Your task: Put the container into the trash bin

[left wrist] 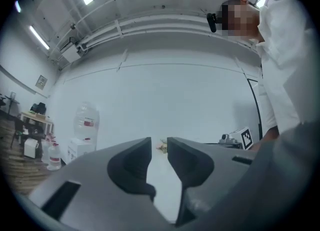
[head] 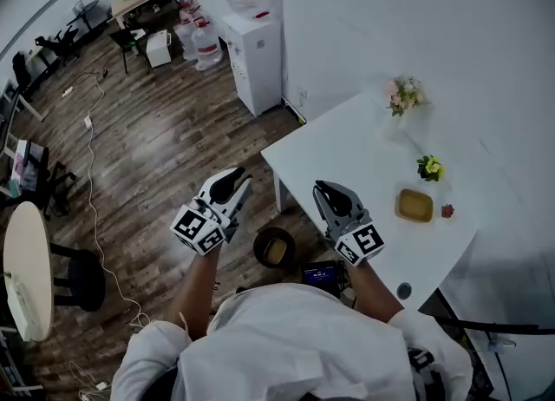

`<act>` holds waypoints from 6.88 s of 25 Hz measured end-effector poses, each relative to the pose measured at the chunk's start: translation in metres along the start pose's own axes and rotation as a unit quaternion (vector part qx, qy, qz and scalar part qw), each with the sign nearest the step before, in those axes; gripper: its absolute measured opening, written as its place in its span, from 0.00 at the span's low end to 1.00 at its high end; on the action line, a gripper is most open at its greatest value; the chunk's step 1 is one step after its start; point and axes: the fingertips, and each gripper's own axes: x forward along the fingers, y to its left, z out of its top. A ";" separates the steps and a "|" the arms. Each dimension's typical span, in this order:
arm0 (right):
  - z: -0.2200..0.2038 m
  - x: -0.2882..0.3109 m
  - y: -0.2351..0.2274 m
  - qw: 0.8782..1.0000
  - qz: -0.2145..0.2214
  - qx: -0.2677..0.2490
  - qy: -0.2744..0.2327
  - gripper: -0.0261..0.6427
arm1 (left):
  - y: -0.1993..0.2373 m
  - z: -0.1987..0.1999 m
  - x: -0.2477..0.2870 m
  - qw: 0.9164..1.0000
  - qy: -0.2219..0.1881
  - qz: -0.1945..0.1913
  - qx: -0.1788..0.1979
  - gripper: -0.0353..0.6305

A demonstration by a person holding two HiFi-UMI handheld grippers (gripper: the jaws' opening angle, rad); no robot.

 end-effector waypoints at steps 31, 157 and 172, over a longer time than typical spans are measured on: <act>0.032 -0.436 -0.242 0.903 -0.429 -0.022 0.016 0.13 | -0.269 -0.195 0.347 0.925 0.215 -0.287 -0.124 0.24; -0.349 0.093 0.117 0.972 0.126 0.110 0.163 0.13 | 0.061 -0.417 -0.315 0.674 -0.055 0.389 -0.626 0.09; -0.602 0.021 0.074 0.943 0.041 0.141 0.299 0.13 | 0.023 -0.696 -0.227 0.606 0.004 0.401 -0.687 0.09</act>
